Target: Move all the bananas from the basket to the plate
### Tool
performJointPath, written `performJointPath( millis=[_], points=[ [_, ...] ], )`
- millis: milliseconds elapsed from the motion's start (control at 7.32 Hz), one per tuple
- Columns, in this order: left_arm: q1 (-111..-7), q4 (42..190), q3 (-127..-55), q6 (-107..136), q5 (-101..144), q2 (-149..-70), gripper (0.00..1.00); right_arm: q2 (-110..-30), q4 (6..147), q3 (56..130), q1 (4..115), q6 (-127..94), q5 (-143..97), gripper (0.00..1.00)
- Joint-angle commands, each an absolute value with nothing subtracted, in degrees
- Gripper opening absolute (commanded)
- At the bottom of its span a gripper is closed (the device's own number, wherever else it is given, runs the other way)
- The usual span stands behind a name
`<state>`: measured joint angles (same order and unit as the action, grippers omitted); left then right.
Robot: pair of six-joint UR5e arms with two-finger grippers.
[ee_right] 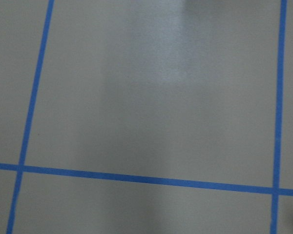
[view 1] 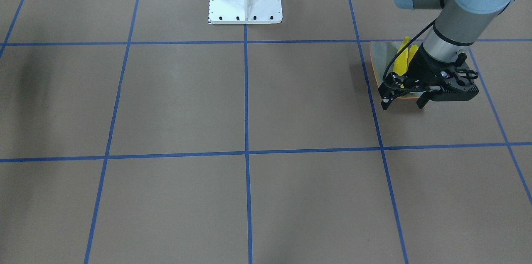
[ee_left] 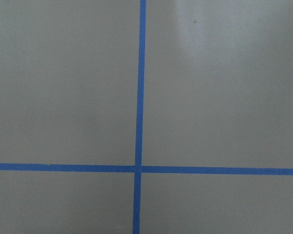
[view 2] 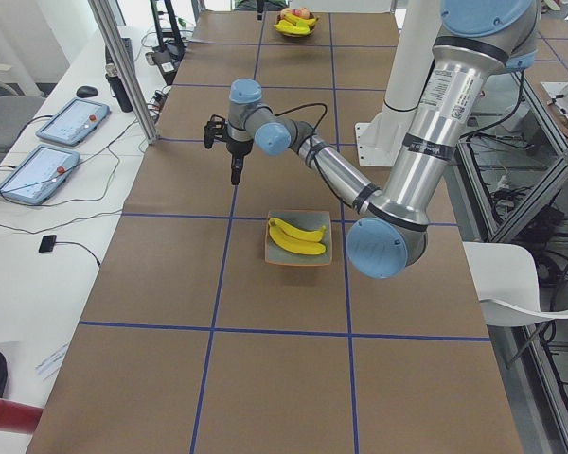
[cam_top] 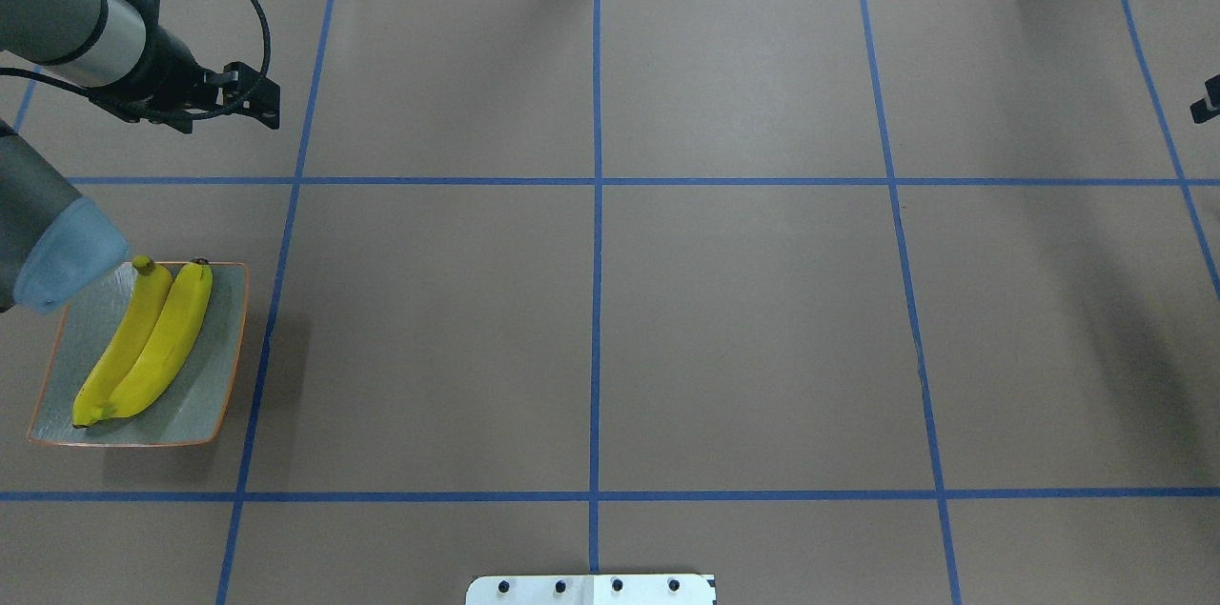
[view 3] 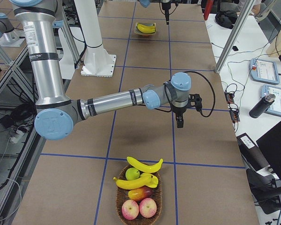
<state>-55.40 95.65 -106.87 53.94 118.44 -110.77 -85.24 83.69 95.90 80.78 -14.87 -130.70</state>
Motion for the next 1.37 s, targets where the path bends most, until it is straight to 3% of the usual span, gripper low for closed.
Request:
performJointPath(
  millis=[0, 547, 1230],
  points=[
    [-55.02, 95.54, -106.87, 56.68, 119.09, -112.85, 1.00, -90.33, 84.64, 94.67, 85.31, -7.77, -127.36, 1.00],
    [-51.77, 95.71, -106.09, 58.27, 118.92, -114.17, 1.00, -91.76, 84.46, 85.36, 92.02, -6.94, -128.23, 1.00],
    [-51.24, 95.89, -105.73, 58.18, 118.56, -114.61, 1.00, -92.46, 84.20, 81.13, 90.70, -1.96, -127.53, 1.00]
  ],
)
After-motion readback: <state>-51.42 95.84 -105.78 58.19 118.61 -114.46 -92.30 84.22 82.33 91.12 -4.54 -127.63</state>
